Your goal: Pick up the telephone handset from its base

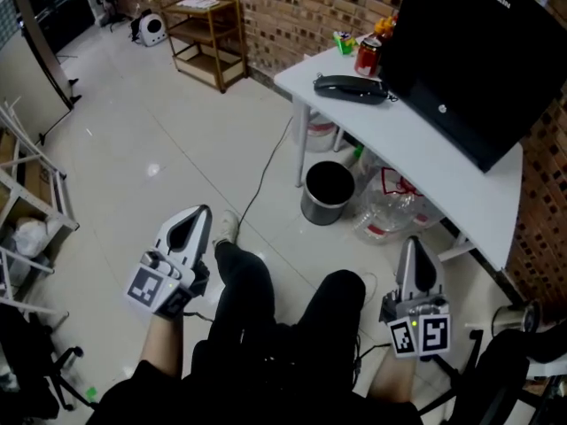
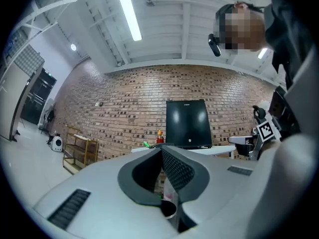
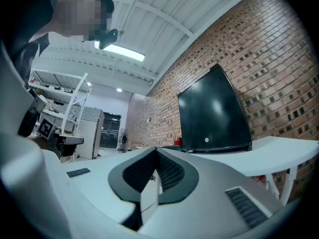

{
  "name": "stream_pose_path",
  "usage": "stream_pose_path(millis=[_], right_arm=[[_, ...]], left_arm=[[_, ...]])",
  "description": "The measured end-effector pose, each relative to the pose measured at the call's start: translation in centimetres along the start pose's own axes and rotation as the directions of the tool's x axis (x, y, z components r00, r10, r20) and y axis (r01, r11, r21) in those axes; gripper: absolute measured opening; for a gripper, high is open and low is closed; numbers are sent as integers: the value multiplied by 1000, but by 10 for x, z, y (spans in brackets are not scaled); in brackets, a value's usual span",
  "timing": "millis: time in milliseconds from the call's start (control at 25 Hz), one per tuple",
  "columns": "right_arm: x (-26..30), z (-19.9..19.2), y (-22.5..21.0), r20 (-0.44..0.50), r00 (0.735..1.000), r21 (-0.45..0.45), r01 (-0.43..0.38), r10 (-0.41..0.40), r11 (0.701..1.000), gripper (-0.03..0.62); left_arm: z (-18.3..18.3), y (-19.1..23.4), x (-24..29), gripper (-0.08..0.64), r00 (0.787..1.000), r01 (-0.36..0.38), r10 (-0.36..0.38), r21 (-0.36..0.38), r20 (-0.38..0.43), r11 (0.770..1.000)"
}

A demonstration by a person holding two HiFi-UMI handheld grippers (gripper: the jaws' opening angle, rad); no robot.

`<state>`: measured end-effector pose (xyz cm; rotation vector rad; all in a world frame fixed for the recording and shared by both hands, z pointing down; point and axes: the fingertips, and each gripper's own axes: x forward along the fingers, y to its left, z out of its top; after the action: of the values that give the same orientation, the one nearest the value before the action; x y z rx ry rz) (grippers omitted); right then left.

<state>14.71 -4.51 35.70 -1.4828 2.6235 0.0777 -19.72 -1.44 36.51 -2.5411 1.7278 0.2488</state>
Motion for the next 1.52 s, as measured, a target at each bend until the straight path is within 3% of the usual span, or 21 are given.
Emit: stream_pose_path(millis=[320,720,1040,1200,1360,1520], right_arm=[[41,15,-27,39,999,-23,26,-25,999,9],[73,19,-59,54,997,-28,59,-57,998,9],[100,27,-84,88,991,-34,99,-96,994,9],[119,30,-88,105,989,-6,105,-103,995,9],[138,32,-82,115,989,-14,93,-90,996,9],[144,30,-92,128,984,0,126,-124,992,9]], left_arm=[[11,14,67,3,998,52,-53,32,33,998],[2,29,129,3,995,97,-97,19,36,995],[3,31,191,3,982,182,-183,23,55,983],[9,24,225,3,962,262,-264,29,66,965],[18,6,260,2,922,378,-381,46,73,925],[21,1,281,3,894,437,-440,58,82,898]])
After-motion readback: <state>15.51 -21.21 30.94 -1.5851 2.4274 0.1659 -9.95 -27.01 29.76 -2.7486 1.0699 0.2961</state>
